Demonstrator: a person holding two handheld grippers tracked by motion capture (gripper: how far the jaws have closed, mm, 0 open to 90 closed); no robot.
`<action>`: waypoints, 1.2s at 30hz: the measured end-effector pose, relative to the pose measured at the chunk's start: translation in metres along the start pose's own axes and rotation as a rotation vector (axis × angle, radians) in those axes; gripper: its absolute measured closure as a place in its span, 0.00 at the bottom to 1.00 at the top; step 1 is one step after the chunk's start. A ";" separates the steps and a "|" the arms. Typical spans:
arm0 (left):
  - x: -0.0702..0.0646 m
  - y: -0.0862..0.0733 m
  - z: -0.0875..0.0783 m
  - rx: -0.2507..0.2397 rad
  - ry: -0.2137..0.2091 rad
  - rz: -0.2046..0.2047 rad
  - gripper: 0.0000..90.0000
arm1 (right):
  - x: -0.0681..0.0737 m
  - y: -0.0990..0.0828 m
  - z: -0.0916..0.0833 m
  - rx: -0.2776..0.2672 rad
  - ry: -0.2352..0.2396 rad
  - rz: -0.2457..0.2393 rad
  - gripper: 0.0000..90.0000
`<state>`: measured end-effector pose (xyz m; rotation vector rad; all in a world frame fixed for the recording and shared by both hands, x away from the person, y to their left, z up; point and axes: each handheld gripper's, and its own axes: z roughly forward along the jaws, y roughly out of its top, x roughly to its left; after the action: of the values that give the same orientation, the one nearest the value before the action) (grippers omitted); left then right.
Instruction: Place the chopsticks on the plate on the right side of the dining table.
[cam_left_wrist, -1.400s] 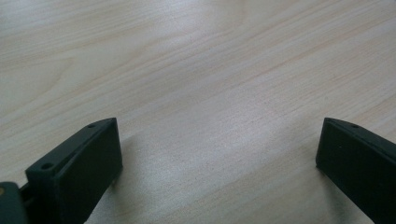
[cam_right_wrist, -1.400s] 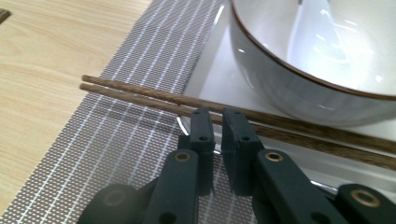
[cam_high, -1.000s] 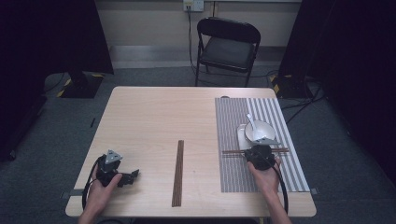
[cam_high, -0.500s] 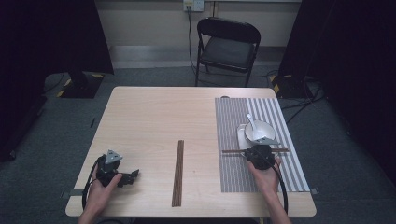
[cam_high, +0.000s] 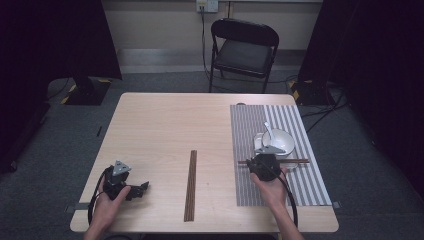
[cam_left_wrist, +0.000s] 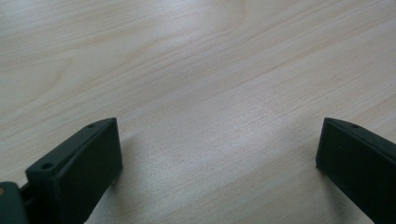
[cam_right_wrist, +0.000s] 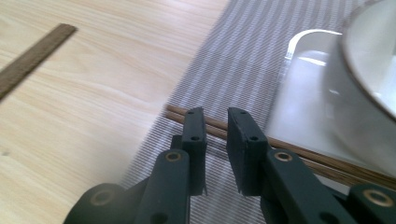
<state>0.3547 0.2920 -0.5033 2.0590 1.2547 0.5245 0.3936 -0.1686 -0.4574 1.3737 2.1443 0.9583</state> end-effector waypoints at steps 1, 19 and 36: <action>0.000 0.000 0.000 0.000 0.000 0.000 0.00 | 0.004 0.001 0.002 0.000 0.007 0.003 0.85; -0.001 0.000 0.000 -0.005 -0.002 -0.011 0.00 | 0.062 0.016 0.040 0.023 0.099 -0.075 0.54; -0.001 0.000 0.000 -0.005 -0.002 -0.011 0.00 | 0.066 0.012 0.056 0.048 0.112 -0.050 0.39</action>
<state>0.3544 0.2913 -0.5037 2.0467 1.2612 0.5205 0.4101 -0.0874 -0.4850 1.3097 2.2865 0.9918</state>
